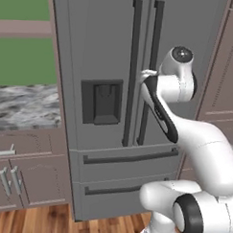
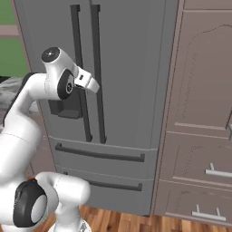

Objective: Open the fridge, grab two sodas, and place both sodas inside the bowl with ice on the dining counter.

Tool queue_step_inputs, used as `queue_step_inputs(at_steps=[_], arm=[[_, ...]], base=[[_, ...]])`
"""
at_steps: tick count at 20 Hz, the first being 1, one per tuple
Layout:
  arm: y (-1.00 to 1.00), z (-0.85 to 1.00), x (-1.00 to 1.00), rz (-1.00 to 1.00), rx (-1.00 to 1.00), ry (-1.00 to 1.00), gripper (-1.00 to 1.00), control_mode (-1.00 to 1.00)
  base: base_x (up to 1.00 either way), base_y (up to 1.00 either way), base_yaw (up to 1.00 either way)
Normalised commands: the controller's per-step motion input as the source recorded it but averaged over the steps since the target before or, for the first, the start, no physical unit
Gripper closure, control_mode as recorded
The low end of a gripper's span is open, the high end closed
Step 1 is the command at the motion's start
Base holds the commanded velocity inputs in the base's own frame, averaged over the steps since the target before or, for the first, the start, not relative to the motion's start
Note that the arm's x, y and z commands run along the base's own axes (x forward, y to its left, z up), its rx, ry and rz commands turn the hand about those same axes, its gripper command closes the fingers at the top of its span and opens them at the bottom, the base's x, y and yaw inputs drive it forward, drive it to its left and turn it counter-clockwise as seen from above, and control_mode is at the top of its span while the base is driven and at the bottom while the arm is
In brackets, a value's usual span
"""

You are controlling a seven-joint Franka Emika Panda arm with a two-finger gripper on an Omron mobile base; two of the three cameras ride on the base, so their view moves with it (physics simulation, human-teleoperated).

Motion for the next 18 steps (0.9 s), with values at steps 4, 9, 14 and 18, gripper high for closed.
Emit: queue_step_inputs(at_steps=[4,9,14,18], arm=[[-0.17,0.12,0.01,0.09,-0.01,0.0,-1.0,-1.0],[0.0,0.16,0.2,0.12,0.0,0.0,-1.0,-1.0],[0.0,0.01,0.28,0.1,0.0,0.0,-1.0,-1.0],[0.0,0.01,0.22,0.0,-0.02,0.0,-1.0,-1.0]], base=[[0.0,0.0,0.0],[0.0,0.0,0.0],[0.0,0.0,0.0],[0.0,0.0,0.0]])
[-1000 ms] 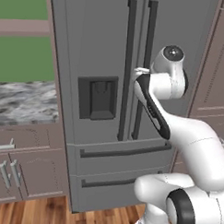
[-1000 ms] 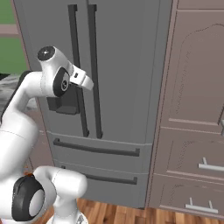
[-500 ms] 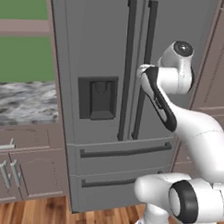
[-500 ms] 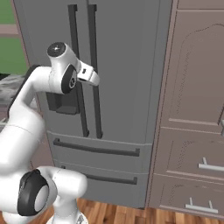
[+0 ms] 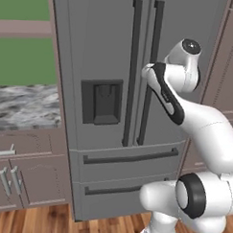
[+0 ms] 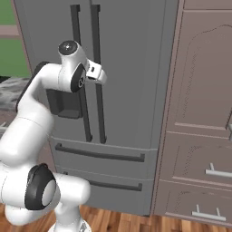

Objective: Open the fridge, grab two sodas, and place both sodas inside the bowl with ice on the dining counter.

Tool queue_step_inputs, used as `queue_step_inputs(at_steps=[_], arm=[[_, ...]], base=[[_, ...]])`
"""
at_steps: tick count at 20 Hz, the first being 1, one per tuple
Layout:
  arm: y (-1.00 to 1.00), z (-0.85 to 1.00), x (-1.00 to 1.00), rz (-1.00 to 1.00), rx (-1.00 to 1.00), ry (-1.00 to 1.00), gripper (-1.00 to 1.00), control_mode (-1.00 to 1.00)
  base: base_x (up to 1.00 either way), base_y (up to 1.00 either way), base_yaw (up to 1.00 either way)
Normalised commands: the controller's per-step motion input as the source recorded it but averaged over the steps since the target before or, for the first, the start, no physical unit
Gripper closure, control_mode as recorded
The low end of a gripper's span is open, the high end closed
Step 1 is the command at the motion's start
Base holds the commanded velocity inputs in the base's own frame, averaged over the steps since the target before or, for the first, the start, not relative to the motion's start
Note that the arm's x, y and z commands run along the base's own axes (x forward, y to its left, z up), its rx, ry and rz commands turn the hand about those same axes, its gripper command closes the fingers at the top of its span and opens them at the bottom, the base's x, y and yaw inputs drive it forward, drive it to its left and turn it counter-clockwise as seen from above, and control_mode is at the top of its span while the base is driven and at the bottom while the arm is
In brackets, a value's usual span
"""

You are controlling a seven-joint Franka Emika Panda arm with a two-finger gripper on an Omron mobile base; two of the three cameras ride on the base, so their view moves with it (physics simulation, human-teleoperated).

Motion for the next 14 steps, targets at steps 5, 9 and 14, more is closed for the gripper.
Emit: queue_step_inputs(at_steps=[5,9,14], arm=[[0.0,-0.01,0.45,0.0,-0.03,0.0,-1.0,-1.0],[0.0,-0.08,0.51,0.0,-0.09,-0.12,-1.0,-1.0],[0.0,0.0,0.35,0.0,-0.13,-0.18,-1.0,-1.0]], base=[[0.0,0.0,0.0],[0.0,0.0,0.0],[0.0,0.0,0.0]])
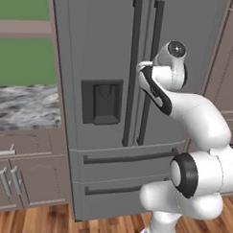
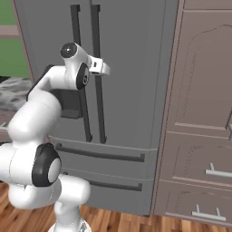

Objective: Open the fridge, grab two sodas, and place both sodas inside the bowl with ice on the dining counter.

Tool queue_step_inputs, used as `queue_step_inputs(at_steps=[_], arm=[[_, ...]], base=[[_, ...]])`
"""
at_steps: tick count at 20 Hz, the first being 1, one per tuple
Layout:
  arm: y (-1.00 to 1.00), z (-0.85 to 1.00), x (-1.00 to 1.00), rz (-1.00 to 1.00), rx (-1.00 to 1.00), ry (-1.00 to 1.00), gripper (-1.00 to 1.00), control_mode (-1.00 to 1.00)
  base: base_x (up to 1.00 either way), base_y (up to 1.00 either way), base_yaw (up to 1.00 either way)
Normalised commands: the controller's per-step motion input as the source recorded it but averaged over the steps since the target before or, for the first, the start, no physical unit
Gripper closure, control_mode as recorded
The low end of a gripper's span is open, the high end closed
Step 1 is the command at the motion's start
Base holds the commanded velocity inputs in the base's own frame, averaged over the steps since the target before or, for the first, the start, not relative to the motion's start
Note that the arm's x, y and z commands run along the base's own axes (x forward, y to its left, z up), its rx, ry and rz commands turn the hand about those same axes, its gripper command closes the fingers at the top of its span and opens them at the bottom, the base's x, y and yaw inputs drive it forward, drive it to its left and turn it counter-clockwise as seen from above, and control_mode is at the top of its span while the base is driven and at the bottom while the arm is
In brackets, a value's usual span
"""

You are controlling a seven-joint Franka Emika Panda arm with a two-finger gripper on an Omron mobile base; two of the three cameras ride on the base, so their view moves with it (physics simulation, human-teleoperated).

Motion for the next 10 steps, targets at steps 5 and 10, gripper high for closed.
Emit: queue_step_inputs(at_steps=[5,10], arm=[[0.0,0.06,0.37,0.0,-0.08,-0.04,-1.0,-1.0],[-0.16,0.09,0.51,0.0,-0.01,-0.01,-1.0,-1.0]], base=[[0.0,0.0,0.0],[0.0,0.0,0.0]])
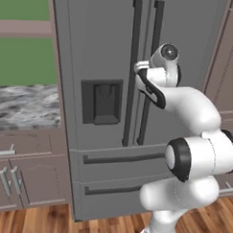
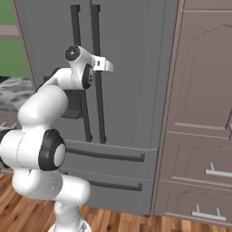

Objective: Open the fridge, grab two sodas, and place both sodas inside the bowl with ice on the dining counter.

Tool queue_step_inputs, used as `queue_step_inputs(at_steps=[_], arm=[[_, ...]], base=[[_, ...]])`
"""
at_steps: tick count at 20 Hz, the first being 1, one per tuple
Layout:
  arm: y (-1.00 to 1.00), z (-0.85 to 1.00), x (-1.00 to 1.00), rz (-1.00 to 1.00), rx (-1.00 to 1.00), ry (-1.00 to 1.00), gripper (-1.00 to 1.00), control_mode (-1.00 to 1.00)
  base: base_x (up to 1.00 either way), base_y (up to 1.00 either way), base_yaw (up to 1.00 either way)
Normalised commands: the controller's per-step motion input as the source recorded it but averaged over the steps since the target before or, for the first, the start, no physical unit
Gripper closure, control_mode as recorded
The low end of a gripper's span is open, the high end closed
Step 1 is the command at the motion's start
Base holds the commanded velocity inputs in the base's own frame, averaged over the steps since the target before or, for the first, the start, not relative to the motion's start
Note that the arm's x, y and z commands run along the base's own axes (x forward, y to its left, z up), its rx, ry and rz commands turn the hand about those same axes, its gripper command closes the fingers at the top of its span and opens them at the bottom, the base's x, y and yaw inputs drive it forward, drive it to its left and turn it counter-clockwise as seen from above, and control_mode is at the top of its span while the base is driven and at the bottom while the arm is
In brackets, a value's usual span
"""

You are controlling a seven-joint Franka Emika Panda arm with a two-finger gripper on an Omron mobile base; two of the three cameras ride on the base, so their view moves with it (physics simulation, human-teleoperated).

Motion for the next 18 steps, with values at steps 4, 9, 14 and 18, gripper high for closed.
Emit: queue_step_inputs(at_steps=[4,9,14,18], arm=[[-0.19,0.16,0.52,0.0,0.0,0.0,-1.0,-1.0],[-0.1,0.04,0.46,0.0,0.0,0.0,-1.0,-1.0],[0.01,-0.08,0.43,0.0,0.0,0.0,1.0,-1.0],[0.01,-0.11,0.03,-0.01,-0.02,0.06,1.0,-1.0]], base=[[0.0,0.0,0.0],[0.0,0.0,0.0],[0.0,0.0,0.0],[0.0,0.0,0.0]])
